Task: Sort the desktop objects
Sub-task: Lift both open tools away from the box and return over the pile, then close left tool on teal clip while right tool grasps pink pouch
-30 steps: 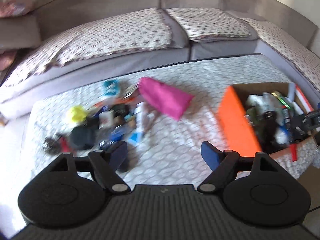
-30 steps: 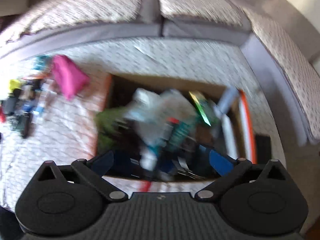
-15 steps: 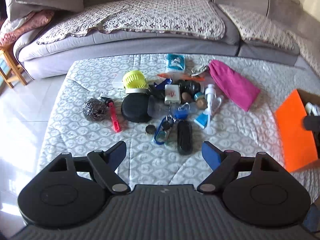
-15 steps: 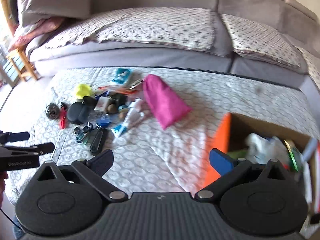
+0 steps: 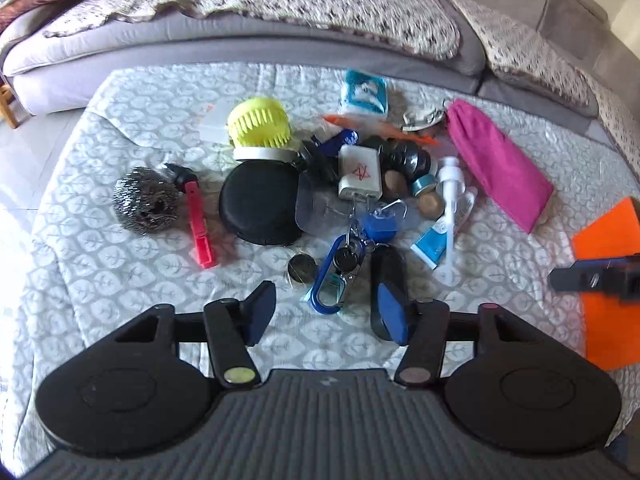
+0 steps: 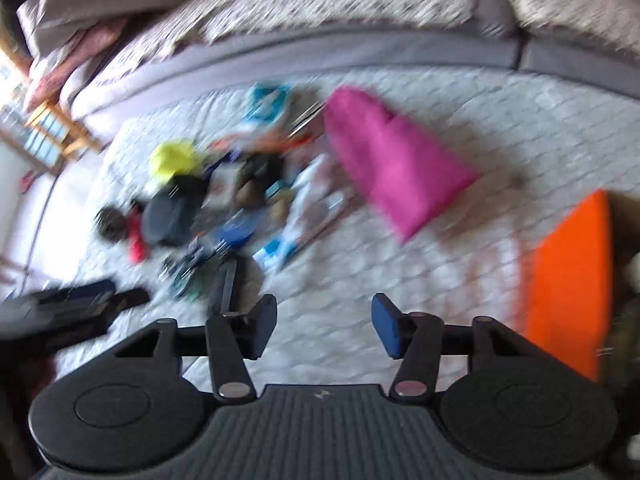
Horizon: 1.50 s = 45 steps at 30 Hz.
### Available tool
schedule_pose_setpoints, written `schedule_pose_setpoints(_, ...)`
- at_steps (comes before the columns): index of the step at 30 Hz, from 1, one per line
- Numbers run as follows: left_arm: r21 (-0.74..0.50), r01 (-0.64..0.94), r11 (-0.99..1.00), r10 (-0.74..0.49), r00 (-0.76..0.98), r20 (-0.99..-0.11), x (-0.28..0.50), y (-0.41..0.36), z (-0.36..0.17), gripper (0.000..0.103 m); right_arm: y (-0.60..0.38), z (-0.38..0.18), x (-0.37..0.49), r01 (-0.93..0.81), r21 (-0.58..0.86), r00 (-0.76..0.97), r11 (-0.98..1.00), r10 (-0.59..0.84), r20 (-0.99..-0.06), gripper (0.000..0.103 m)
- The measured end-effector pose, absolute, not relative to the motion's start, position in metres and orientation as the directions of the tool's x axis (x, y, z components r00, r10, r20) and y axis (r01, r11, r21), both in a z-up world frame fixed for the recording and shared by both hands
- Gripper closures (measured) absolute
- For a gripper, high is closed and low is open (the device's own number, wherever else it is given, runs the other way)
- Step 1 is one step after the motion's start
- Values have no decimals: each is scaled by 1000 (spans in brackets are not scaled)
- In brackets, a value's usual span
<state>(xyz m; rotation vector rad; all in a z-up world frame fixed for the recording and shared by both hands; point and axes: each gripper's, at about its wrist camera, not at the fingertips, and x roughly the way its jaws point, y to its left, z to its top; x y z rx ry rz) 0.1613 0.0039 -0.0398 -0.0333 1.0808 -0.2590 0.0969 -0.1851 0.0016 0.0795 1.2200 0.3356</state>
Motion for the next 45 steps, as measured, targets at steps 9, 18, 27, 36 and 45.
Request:
schedule_pose_setpoints(9,-135,199,971,-209,418,-884,153,3,-47,49,-196,32,167,-246,-21,455,969,96,-885,15)
schedule_pose_setpoints(18,-154,178,972,-210,361,-909,157,11,-54,49,-187,-14,208,-344,-106,385,933,37,-922,9)
schedule_pose_setpoints(27,-178,165,970,-223,314,-923,155,21,-66,47,-173,-27,215,-445,-116,356,888,57,-933,41)
schedule_pose_setpoints(36,-163,189,968,-214,293,-932,136,42,-72,74,-183,-14,204,-404,-7,357,915,151,-922,99)
schedule_pose_setpoints(45,-120,220,968,-189,328,-925,89,68,-43,75,-192,20,184,-382,21,388,924,181,-904,100)
